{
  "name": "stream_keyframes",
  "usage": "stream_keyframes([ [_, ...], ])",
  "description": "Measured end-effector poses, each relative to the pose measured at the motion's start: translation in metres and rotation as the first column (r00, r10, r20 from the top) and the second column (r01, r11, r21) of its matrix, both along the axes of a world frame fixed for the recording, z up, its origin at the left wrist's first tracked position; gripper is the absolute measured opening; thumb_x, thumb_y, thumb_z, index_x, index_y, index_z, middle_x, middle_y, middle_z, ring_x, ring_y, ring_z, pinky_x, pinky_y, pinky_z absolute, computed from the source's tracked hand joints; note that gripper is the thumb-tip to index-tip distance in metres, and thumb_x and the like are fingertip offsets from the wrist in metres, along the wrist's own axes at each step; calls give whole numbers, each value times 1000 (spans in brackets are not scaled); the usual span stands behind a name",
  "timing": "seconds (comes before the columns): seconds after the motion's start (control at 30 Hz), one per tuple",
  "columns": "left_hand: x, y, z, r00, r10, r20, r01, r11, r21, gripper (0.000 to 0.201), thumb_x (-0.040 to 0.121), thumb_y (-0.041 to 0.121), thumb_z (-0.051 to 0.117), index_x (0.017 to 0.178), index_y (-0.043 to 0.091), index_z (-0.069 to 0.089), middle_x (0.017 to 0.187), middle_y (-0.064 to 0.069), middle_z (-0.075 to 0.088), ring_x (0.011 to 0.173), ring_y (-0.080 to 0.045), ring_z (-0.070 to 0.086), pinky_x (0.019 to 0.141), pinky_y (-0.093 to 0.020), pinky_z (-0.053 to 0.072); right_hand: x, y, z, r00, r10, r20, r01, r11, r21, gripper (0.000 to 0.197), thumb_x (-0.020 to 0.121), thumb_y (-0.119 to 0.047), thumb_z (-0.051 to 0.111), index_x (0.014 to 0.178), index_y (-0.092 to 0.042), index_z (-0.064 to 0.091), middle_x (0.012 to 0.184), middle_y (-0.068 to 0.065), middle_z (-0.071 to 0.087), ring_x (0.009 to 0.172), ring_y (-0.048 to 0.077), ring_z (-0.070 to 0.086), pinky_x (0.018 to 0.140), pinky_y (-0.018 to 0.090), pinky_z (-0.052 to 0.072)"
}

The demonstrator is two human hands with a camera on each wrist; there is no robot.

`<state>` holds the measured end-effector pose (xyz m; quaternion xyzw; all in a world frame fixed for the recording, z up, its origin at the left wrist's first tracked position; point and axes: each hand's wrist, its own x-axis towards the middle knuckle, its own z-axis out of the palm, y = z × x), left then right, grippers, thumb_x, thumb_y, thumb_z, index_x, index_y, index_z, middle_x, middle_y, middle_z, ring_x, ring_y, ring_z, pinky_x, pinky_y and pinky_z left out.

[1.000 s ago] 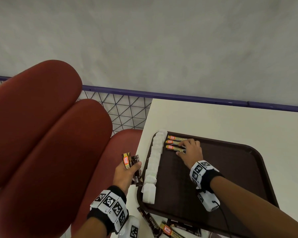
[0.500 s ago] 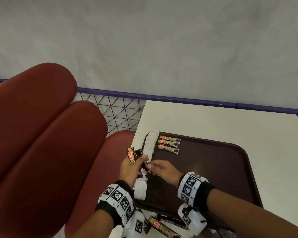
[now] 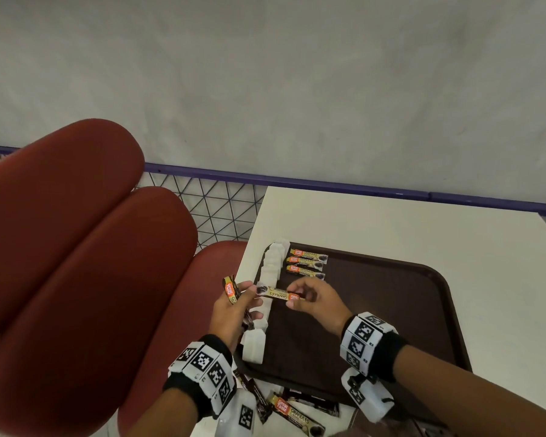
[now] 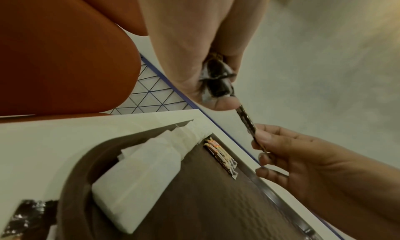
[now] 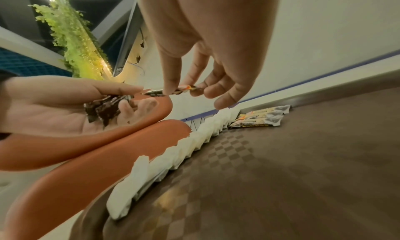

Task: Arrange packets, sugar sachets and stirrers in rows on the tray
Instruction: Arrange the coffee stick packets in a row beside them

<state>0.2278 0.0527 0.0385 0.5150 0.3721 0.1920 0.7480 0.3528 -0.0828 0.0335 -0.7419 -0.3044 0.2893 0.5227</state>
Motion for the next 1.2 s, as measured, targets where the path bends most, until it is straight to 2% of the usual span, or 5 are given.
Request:
stream_keyframes([
  [0.27, 5, -3, 0, 999, 26, -22, -24, 997, 76, 14, 85, -7, 58, 84, 7, 56, 82, -11, 64, 57, -12, 61, 48, -19, 53, -1, -2, -15, 943, -253, 215, 266, 963, -33, 25, 75, -17, 74, 88, -24, 54, 86, -10, 49, 85, 1, 41, 73, 15, 35],
  [0.5, 10, -17, -5, 987, -97, -131, 127, 962, 243, 18, 83, -4, 62, 77, 12, 57, 85, -13, 64, 63, -16, 64, 58, -26, 54, -6, 8, -2, 914, -132, -384, 61, 979, -193, 28, 93, -36, 50, 79, -14, 59, 67, -2, 56, 56, 9, 46, 52, 19, 38],
  [0.83, 6, -28, -11, 941, -235, -242, 312, 880, 358, 16, 83, 3, 66, 77, 16, 60, 76, 1, 62, 71, -9, 62, 70, -24, 56, -8, 14, -4, 766, -207, -609, 217, 974, -58, 6, 83, -7, 65, 84, -6, 59, 69, 6, 58, 59, 13, 51, 53, 20, 44],
  [1.03, -1, -15, -14, 953, -210, -220, 263, 933, 245, 8, 87, 8, 63, 93, 10, 58, 65, -8, 65, 52, -17, 61, 53, -30, 52, 13, 14, -14, 950, -283, -133, 257, 949, -184, 17, 74, -11, 75, 78, -16, 59, 75, 0, 62, 70, 13, 57, 63, 19, 46],
  [1.2, -10, 0, -14, 967, -130, -220, 179, 958, 224, 21, 88, 23, 63, 95, 6, 54, 52, -5, 55, 34, -16, 44, 37, -23, 38, 36, 12, -28, 934, -83, 347, 226, 890, -396, 14, 78, -18, 70, 87, -21, 59, 90, 3, 58, 90, 14, 50, 77, 24, 43],
])
